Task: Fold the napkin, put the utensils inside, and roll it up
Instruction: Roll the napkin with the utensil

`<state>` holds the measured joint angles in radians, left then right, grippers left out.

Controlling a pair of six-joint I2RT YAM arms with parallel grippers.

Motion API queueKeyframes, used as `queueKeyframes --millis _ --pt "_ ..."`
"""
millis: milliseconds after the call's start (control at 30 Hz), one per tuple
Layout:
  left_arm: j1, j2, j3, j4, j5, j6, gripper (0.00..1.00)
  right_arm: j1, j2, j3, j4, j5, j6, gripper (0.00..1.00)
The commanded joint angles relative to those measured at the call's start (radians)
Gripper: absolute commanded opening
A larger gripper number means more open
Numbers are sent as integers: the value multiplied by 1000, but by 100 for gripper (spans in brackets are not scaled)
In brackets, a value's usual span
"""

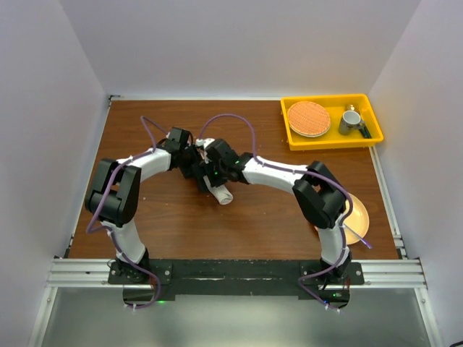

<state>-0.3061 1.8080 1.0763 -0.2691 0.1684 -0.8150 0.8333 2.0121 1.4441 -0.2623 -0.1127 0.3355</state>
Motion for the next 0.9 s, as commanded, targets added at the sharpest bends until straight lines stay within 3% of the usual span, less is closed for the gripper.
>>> queueKeyframes --millis 0,200,300,867 --pt "-5 -24 10 19 39 16 51 102 -30 65 -43 327 -84 87" --pt "-5 -27 5 18 43 13 51 190 42 128 -49 603 -150 87" --pt "-5 -27 4 24 51 8 51 205 82 160 -69 631 -167 87" --pt "2 -38 -12 45 79 -9 51 204 149 145 -46 562 -108 83"
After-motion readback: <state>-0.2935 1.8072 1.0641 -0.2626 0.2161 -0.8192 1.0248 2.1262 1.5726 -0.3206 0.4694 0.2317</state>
